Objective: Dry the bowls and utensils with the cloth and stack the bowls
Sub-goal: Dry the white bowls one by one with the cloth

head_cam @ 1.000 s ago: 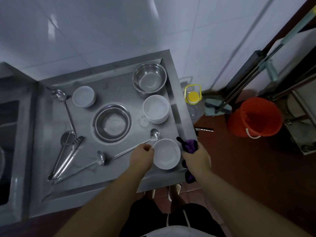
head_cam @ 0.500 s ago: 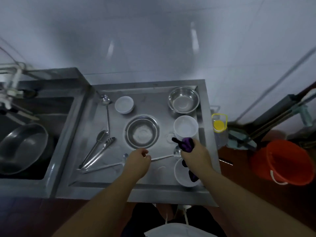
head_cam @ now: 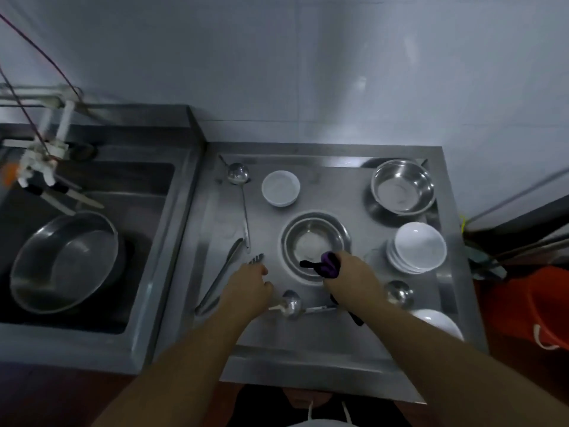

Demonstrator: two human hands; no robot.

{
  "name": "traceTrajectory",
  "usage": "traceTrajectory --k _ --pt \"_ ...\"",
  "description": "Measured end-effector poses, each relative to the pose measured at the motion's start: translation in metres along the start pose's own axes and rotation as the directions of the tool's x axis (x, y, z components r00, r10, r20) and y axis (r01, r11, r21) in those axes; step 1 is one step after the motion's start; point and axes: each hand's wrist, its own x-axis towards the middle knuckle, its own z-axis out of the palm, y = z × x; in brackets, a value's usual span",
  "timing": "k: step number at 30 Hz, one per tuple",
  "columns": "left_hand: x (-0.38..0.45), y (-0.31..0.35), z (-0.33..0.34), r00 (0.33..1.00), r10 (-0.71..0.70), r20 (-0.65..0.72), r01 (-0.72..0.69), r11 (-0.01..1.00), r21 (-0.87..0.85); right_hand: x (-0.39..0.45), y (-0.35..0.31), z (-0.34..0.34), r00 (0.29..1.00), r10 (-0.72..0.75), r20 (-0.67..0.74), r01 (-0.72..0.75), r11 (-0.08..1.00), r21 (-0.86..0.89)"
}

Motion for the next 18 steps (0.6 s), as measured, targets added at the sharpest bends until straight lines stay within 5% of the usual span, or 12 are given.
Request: traceTrajectory --k 9,18 --pt "0.098 -0.069 -0.054 0.986 0.128 0.107 -0.149 0.966 0.213 0.055 -0.072 0.062 0.998 0.060 -0.030 -0.062 0.992 -0.109" --pt "0.173 -0.053 -0.077 0.967 0.189 0.173 -0.235 0.921 0.310 0.110 -0.077 0.071 0.995 0.053 -0.089 -0.063 0.992 -0.110"
